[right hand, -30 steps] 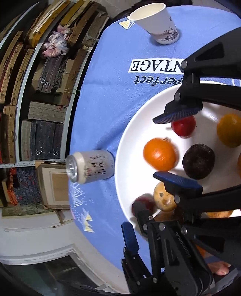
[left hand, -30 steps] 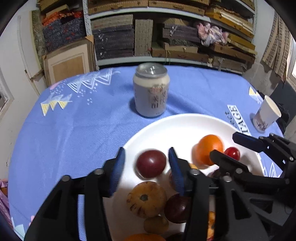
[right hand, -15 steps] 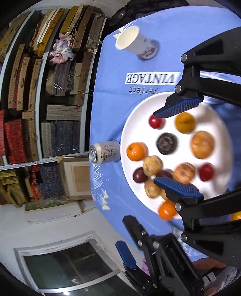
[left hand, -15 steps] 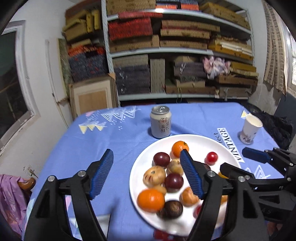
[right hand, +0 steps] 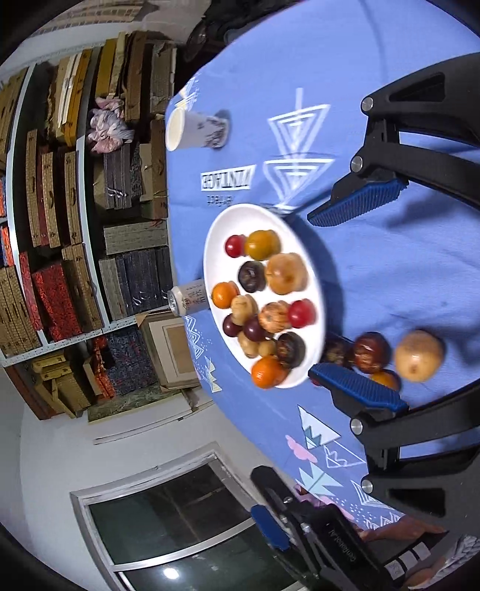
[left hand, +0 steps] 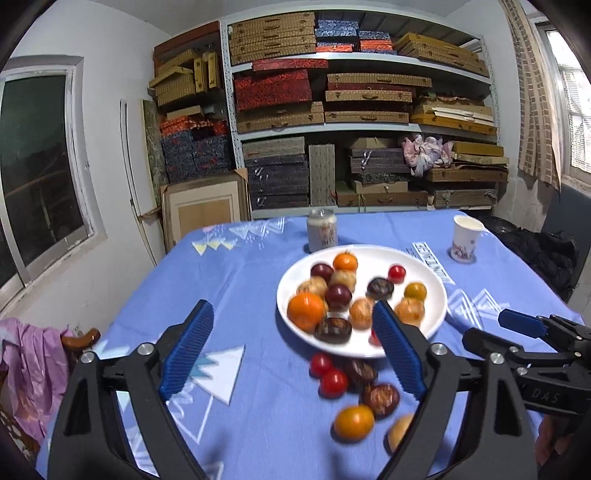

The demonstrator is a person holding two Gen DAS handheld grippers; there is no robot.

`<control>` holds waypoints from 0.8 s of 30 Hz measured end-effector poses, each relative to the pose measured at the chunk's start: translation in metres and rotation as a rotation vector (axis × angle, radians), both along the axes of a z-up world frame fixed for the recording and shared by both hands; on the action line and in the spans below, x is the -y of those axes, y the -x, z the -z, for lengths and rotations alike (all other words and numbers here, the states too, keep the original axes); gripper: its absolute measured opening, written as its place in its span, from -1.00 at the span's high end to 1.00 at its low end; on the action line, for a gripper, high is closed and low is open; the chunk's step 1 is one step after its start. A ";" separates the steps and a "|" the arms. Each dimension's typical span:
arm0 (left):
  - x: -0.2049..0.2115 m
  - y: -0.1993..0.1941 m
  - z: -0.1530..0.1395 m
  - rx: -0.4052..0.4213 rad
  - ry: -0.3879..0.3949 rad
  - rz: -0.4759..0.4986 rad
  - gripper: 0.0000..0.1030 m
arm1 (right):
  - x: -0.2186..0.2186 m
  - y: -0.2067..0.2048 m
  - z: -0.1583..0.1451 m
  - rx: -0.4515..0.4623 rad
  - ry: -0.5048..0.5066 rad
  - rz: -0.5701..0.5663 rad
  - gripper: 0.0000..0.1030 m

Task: Organize fruits
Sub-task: 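Move both open tools back over the loose fruit beside the plate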

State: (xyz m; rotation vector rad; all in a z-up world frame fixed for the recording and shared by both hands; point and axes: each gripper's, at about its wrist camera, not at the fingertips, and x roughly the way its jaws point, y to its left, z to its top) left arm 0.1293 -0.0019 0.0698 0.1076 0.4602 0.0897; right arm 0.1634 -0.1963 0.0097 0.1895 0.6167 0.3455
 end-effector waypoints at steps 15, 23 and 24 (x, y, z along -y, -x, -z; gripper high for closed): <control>-0.073 -0.001 0.057 -0.184 0.215 -0.077 -0.79 | 0.014 0.013 0.025 -0.038 -0.017 0.046 -0.80; -0.039 -0.009 0.069 -0.263 0.179 0.081 -0.79 | 0.030 0.009 0.026 -0.074 -0.071 0.107 -0.88; -0.029 -0.007 0.071 -0.261 0.144 0.101 -0.79 | 0.033 0.008 0.027 -0.085 -0.087 0.111 -0.88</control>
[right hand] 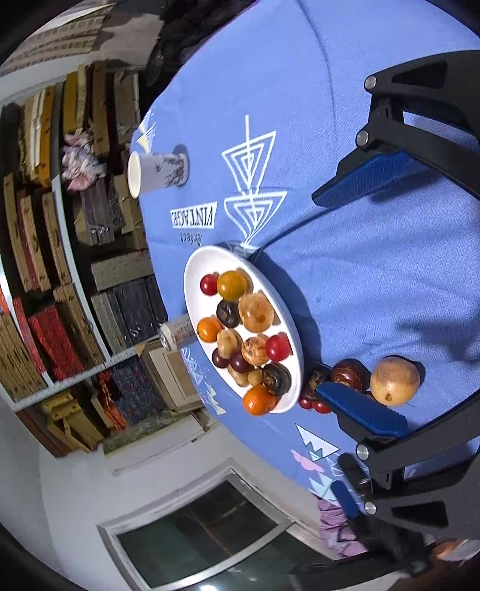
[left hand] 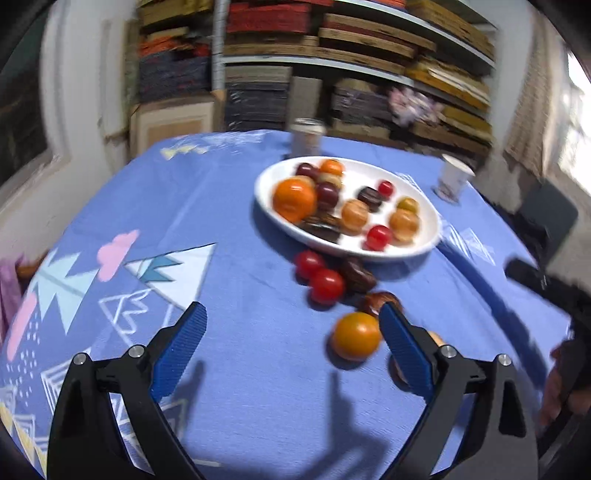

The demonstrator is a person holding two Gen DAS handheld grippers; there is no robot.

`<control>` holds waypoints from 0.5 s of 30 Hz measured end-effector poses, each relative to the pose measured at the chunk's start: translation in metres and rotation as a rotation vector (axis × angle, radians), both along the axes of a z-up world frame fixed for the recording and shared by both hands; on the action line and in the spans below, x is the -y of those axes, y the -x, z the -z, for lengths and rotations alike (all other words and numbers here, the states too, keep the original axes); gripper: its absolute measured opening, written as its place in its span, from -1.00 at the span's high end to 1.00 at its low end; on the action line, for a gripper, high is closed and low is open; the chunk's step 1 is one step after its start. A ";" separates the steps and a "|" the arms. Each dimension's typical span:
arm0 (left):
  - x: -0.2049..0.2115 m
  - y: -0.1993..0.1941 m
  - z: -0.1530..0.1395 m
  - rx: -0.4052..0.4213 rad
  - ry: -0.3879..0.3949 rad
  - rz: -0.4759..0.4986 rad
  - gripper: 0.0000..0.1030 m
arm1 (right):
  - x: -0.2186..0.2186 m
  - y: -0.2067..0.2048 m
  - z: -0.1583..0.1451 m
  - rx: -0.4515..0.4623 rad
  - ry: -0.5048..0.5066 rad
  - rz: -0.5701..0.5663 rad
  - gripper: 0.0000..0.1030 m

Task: Organize fruits
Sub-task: 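Move both open tools back over the loose fruit beside the plate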

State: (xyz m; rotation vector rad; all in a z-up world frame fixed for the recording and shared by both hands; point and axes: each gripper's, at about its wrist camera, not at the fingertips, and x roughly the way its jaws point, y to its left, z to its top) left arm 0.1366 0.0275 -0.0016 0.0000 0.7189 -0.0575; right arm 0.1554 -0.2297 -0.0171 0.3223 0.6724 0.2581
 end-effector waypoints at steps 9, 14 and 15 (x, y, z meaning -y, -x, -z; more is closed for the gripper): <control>0.030 -0.015 0.019 -0.051 -0.101 0.061 -0.83 | 0.001 0.000 -0.001 -0.010 -0.031 -0.017 -0.88; 0.009 -0.017 0.023 -0.097 -0.096 -0.021 -0.92 | -0.010 0.003 -0.001 -0.006 0.004 -0.058 -0.88; 0.002 -0.015 0.022 -0.095 -0.089 -0.046 -0.92 | -0.013 0.004 -0.001 -0.006 0.015 -0.064 -0.88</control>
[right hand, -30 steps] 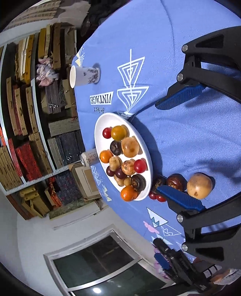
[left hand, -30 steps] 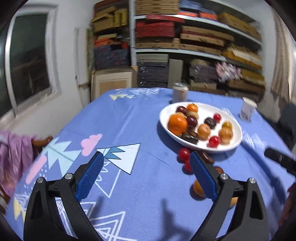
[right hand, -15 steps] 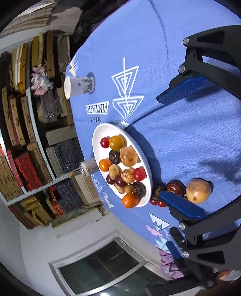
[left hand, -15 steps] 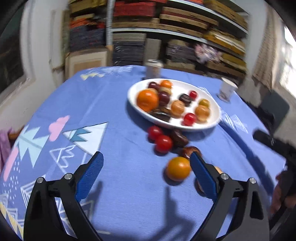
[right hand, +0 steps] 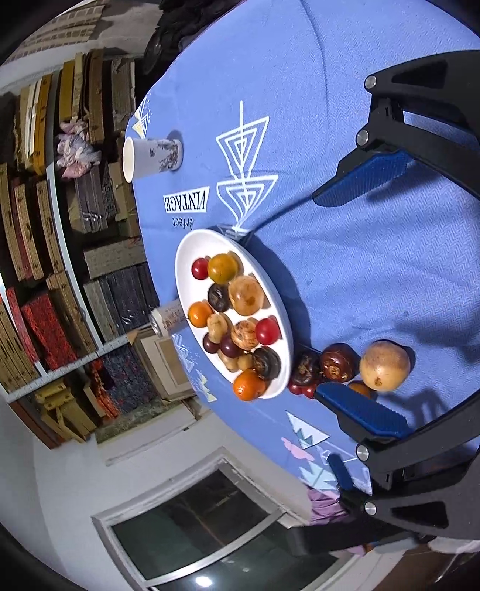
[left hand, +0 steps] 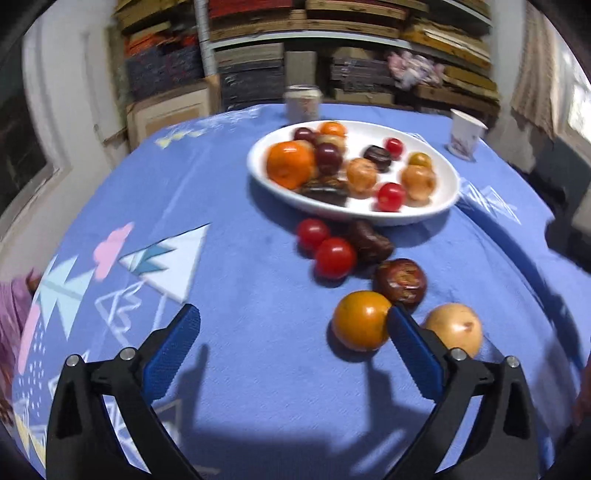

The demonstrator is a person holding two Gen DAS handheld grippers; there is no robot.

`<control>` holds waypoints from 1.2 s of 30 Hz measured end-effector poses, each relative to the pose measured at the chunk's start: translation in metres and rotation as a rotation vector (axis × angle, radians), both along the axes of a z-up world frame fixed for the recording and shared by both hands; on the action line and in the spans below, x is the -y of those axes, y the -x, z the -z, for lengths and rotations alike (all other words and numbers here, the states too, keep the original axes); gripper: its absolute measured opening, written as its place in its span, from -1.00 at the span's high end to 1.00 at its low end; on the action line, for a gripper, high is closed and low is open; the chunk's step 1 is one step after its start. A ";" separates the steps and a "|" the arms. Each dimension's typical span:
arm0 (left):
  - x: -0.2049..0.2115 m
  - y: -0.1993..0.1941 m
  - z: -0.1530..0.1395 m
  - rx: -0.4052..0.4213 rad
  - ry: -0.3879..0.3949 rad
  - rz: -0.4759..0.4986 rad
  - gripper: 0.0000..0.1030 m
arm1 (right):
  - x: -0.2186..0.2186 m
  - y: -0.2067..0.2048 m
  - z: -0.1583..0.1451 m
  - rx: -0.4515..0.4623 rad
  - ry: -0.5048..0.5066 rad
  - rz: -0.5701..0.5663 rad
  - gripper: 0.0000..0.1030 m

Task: Organize fruits
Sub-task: 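Move both open tools back over the loose fruit beside the plate, then grasp a yellow-orange tomato with the left tool while the right tool grasps a pale apple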

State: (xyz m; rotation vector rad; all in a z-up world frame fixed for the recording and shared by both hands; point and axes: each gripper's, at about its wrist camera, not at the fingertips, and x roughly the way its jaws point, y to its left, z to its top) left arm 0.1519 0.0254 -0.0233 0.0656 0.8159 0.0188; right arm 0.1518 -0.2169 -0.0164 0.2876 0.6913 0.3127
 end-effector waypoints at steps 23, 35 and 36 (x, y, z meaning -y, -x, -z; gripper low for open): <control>-0.021 0.009 -0.015 0.048 0.067 -0.052 -0.92 | -0.107 0.029 0.026 0.029 0.394 -0.320 -0.87; -0.017 0.006 -0.006 0.001 0.061 -0.036 -0.92 | -0.064 0.010 0.021 -0.040 0.251 -0.195 -0.84; -0.014 0.007 -0.005 0.001 0.052 -0.024 -0.92 | -0.068 0.012 0.021 -0.036 0.250 -0.219 -0.83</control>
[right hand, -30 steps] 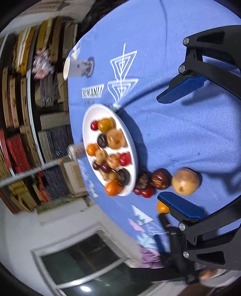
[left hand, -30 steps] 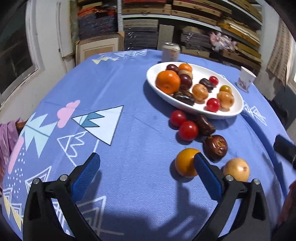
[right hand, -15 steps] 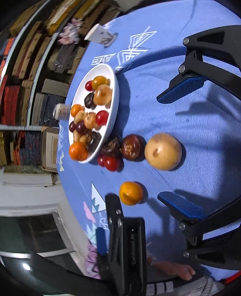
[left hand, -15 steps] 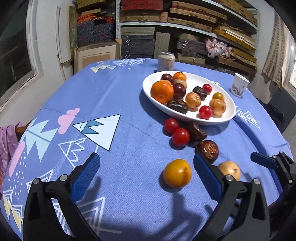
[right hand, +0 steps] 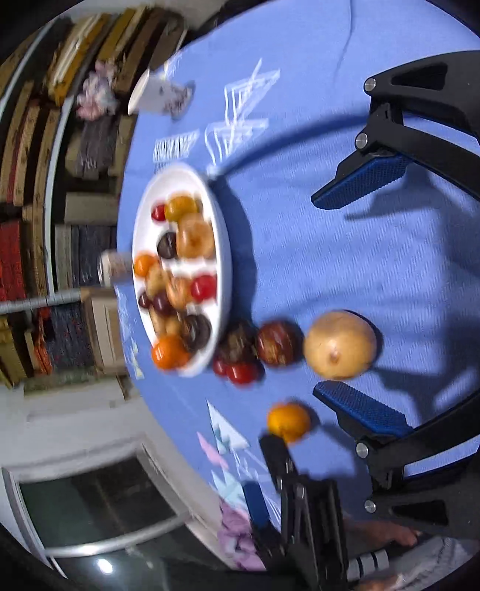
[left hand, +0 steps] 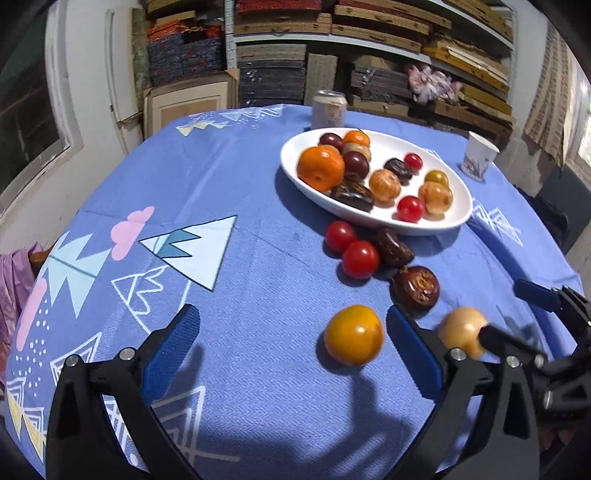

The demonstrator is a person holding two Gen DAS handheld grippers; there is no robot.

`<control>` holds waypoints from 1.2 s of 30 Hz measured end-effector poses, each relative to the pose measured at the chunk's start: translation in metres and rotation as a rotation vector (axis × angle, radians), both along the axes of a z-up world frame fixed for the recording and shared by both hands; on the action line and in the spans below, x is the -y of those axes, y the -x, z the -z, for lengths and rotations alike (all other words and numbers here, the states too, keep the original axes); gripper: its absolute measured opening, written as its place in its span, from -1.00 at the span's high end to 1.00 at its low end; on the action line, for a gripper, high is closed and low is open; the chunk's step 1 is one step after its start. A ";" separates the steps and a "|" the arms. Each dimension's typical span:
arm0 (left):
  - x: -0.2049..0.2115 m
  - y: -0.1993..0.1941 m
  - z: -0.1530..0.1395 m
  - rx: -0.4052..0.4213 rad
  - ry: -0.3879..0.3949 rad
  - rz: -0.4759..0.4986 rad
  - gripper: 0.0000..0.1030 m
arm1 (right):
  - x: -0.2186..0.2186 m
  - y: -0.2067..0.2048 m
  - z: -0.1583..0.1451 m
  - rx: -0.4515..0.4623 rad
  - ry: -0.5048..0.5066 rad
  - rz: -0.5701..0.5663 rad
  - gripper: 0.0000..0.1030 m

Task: Organize fruits
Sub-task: 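Grasp a yellow-orange tomato with the left tool while the right tool grasps a pale apple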

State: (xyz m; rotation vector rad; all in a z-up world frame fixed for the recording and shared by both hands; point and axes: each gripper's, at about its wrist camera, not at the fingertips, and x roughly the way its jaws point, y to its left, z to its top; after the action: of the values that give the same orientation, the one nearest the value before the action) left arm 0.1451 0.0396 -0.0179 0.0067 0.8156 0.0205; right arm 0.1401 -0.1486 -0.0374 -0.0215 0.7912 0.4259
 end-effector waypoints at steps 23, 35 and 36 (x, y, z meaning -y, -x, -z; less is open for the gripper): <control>-0.012 0.011 -0.001 0.007 0.023 0.007 -0.92 | -0.026 0.007 0.008 -0.012 0.038 -0.104 0.02; 0.024 -0.010 0.027 -0.100 -0.032 0.176 0.17 | -0.026 0.006 0.011 -0.017 0.068 -0.085 -0.07; 0.026 -0.009 0.028 -0.097 -0.037 0.188 0.19 | -0.027 0.006 0.011 -0.017 0.069 -0.086 -0.08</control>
State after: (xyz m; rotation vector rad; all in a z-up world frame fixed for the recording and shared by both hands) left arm 0.1540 0.0139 -0.0454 0.1199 0.9091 -0.1431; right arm 0.1346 -0.1220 -0.0480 -0.1165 0.8238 0.4804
